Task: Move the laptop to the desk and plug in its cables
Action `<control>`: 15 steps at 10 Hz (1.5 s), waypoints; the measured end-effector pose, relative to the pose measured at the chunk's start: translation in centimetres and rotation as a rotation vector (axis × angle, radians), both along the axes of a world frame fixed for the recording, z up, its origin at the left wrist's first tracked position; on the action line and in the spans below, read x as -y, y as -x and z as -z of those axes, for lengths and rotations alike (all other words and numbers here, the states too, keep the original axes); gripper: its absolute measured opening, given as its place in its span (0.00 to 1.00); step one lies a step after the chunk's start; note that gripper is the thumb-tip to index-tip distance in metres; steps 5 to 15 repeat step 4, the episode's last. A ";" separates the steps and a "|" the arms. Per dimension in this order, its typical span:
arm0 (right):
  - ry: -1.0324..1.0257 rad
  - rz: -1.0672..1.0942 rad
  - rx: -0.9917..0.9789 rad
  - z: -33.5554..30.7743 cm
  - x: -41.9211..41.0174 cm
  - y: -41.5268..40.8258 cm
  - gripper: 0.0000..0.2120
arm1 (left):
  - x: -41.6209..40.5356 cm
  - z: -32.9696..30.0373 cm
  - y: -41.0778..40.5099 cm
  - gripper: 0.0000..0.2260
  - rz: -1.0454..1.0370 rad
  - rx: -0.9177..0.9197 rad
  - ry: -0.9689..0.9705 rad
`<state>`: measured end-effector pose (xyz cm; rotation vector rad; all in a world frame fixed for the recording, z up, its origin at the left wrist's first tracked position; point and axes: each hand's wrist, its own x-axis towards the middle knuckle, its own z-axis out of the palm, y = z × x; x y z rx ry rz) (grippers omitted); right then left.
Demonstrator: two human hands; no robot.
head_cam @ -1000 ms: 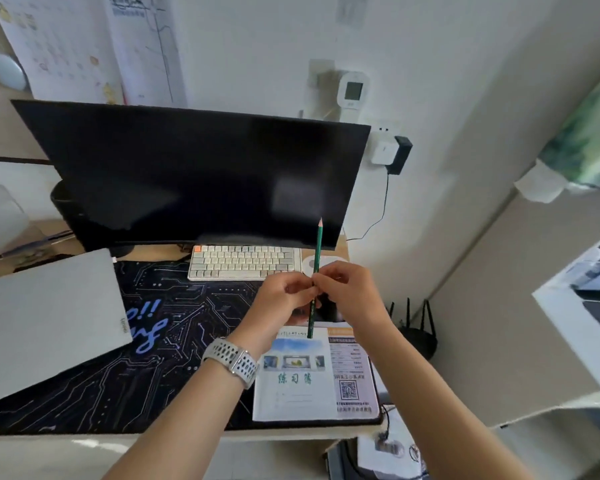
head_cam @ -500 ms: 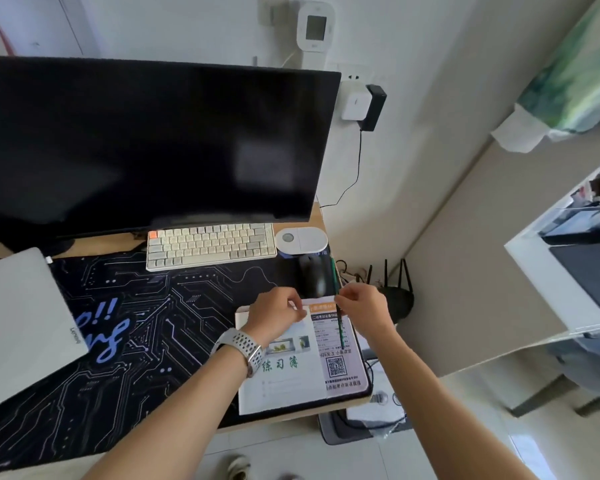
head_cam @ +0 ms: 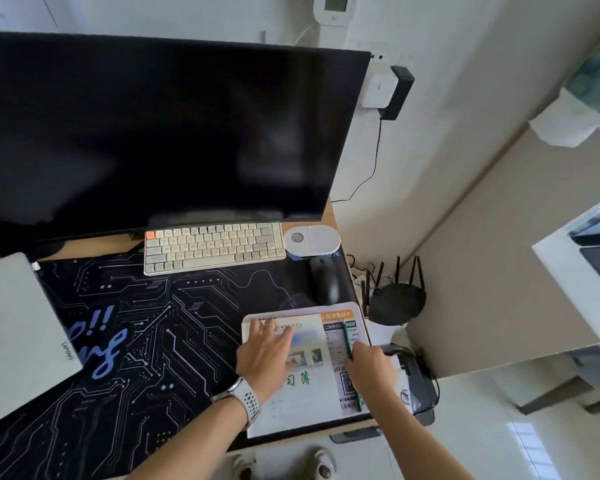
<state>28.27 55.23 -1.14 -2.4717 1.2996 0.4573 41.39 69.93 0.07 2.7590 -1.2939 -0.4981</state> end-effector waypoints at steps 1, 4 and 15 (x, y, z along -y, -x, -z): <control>-0.012 -0.036 -0.014 0.4 0.2 -0.1 0.08 | -0.2 0.6 0.1 0.19 0.006 0.011 -0.032; 0.020 -0.141 -0.018 -1.3 1.8 -1.3 0.12 | -0.1 0.6 -2.4 0.17 -0.154 -0.143 0.095; 0.020 -0.141 -0.018 -1.3 1.8 -1.3 0.12 | -0.1 0.6 -2.4 0.17 -0.154 -0.143 0.095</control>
